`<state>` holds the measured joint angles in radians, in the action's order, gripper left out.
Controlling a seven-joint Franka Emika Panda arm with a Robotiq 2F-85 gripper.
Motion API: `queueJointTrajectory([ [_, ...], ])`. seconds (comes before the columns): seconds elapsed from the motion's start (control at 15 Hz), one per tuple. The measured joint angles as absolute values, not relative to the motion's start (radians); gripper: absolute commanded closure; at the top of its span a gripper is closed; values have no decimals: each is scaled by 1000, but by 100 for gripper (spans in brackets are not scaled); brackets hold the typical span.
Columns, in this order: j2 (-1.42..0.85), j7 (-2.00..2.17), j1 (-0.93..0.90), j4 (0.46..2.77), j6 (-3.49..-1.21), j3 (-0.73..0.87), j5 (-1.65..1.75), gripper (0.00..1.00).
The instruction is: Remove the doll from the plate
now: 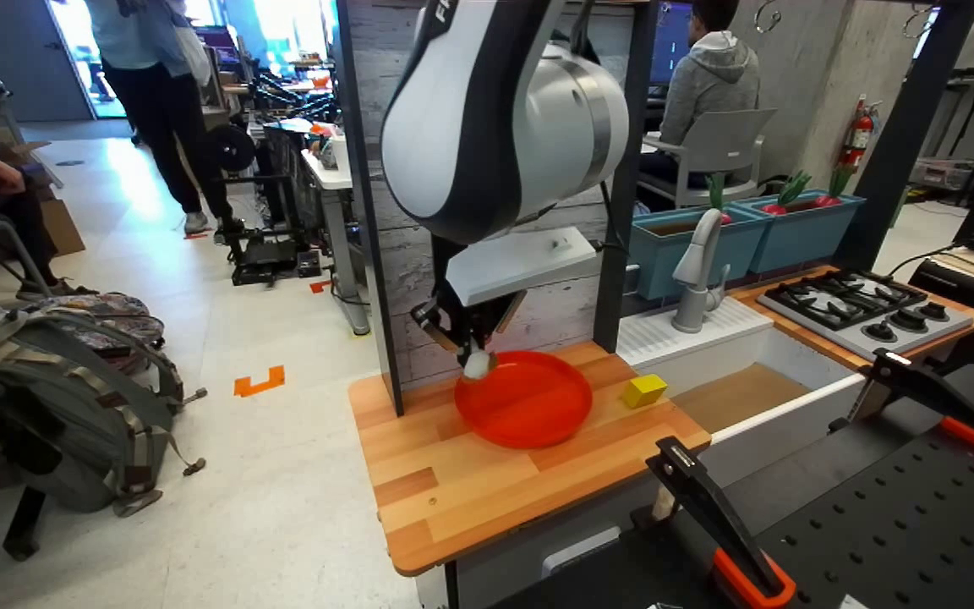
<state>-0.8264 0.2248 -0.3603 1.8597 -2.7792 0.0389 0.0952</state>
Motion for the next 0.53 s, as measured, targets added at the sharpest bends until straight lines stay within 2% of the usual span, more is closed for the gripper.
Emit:
queueJointTrajectory([
  [0.53,-886,201,-396,1867,-2763,-9,96,96],
])
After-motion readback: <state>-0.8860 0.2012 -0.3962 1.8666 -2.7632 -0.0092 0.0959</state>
